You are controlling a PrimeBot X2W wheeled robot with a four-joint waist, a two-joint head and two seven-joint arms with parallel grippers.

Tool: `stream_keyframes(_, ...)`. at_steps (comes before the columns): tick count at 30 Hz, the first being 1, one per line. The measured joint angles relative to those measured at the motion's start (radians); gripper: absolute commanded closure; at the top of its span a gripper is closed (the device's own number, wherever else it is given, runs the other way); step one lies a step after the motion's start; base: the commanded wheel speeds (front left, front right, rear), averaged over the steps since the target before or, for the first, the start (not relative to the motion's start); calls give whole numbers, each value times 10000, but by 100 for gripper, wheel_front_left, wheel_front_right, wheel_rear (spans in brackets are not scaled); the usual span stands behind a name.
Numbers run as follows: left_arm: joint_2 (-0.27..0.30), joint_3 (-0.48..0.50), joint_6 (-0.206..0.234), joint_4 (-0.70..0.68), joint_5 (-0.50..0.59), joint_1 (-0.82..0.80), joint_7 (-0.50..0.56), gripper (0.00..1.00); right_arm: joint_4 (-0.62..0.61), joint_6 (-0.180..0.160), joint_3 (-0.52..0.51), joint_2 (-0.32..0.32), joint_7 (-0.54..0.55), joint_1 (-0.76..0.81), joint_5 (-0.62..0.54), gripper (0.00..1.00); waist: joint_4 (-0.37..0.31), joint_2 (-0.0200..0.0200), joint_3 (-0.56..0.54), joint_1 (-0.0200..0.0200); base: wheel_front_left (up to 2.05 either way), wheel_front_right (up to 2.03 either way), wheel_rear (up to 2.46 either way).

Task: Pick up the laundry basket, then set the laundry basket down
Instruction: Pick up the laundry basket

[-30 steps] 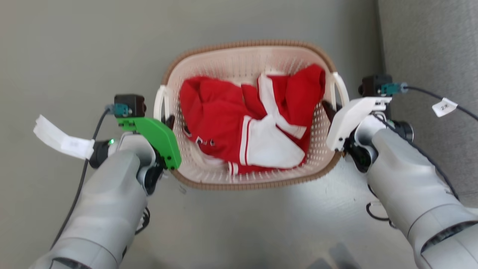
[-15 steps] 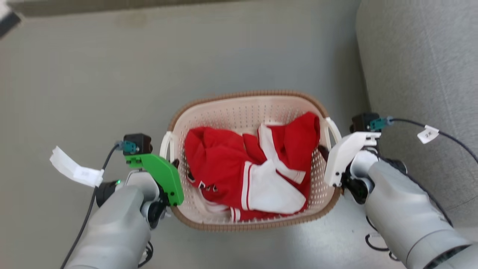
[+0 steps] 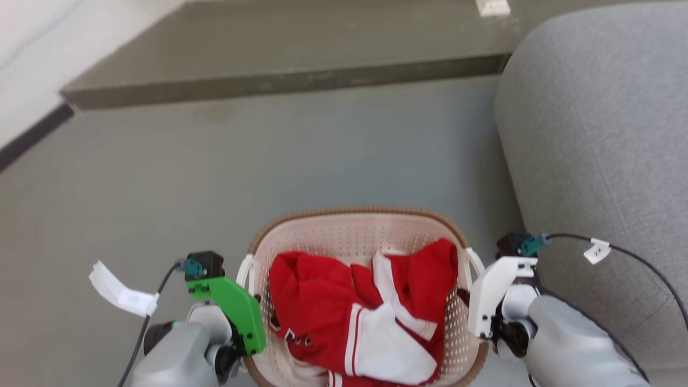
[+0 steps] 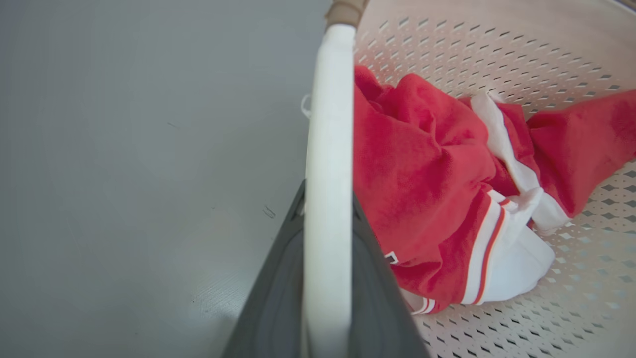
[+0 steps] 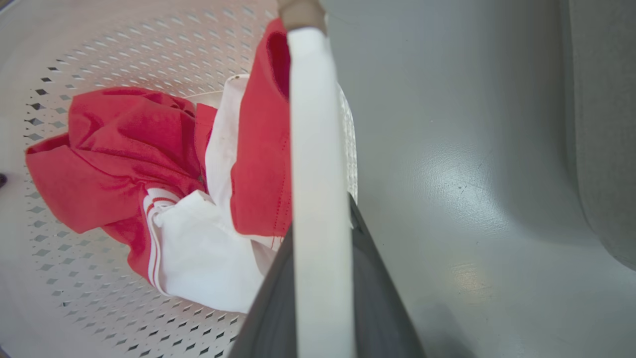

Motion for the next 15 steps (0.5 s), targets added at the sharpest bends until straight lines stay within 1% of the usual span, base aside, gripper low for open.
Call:
stream_keyframes(8, 12, -157, -10, 48, -267, 438, 263, 100, -75, -10, 255, -13, 324, 478, 226, 100, -41, 0, -912, 0, 0, 0, 0)
stream_keyframes(15, 23, -226, -10, 48, -359, 476, 313, 100, -105, -10, 347, -46, 453, 492, 290, 100, -80, 0, -1257, 0, 0, 0, 0)
